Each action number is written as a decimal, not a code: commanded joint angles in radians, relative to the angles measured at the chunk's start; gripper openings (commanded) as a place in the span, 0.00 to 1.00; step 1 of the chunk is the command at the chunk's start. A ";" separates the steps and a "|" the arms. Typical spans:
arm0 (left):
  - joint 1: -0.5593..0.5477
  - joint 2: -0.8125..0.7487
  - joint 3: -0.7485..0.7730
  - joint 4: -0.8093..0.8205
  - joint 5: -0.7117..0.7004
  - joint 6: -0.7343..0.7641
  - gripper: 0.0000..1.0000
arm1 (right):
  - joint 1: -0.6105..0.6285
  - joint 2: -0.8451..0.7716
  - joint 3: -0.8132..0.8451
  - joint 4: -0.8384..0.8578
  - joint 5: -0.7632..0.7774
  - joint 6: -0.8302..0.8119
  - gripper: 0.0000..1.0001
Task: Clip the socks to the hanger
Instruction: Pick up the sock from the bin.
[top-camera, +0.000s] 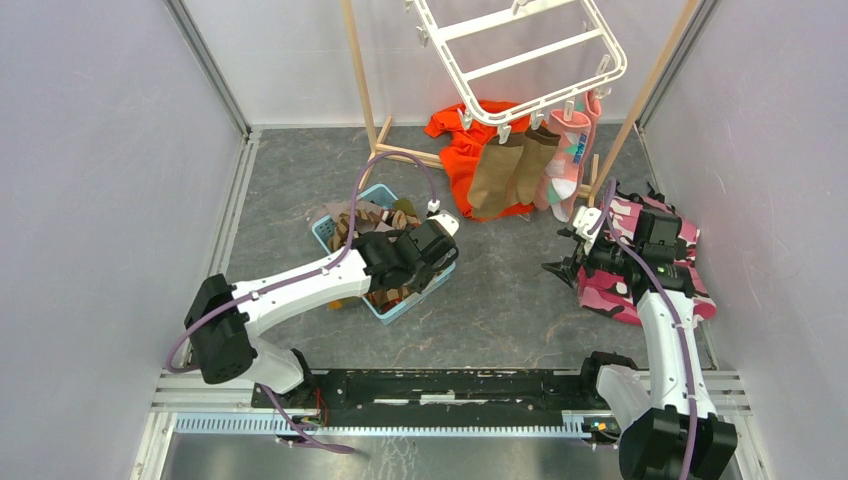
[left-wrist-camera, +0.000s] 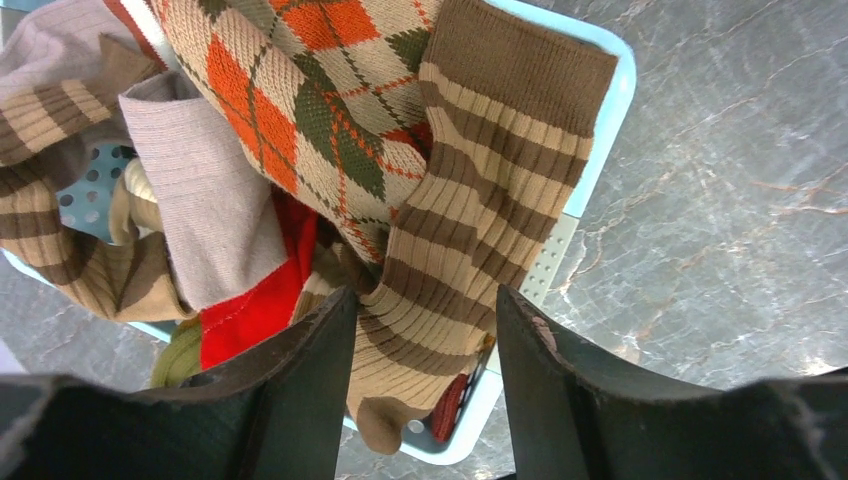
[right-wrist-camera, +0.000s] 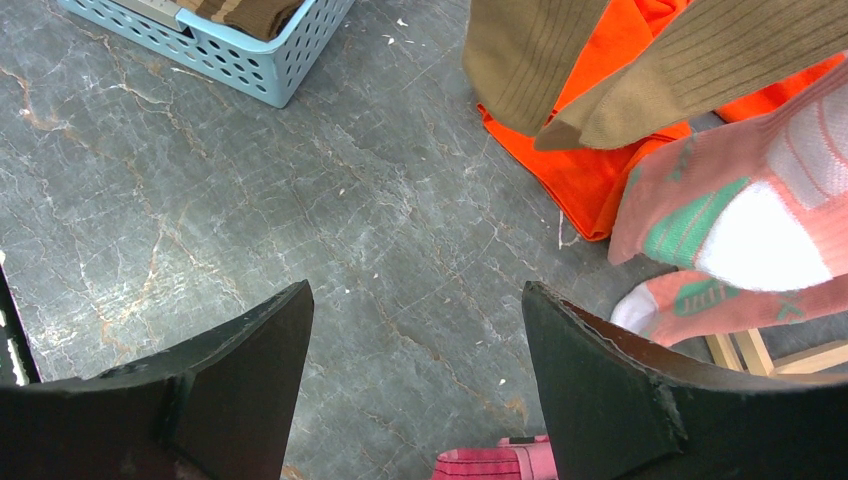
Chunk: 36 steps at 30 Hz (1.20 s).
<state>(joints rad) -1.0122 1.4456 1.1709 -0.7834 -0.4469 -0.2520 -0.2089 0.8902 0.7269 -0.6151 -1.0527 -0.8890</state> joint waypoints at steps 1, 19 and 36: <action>-0.004 0.027 0.049 0.004 -0.054 0.079 0.58 | 0.008 0.002 0.033 -0.002 0.002 -0.019 0.83; -0.006 -0.122 0.044 0.073 -0.069 0.085 0.02 | 0.021 0.007 0.035 -0.009 0.003 -0.025 0.82; -0.004 -0.546 -0.180 0.637 0.241 0.104 0.02 | 0.048 -0.001 0.034 -0.055 -0.098 -0.098 0.83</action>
<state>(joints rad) -1.0122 0.9695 1.0557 -0.4152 -0.3706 -0.1799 -0.1741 0.8978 0.7273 -0.6449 -1.0698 -0.9390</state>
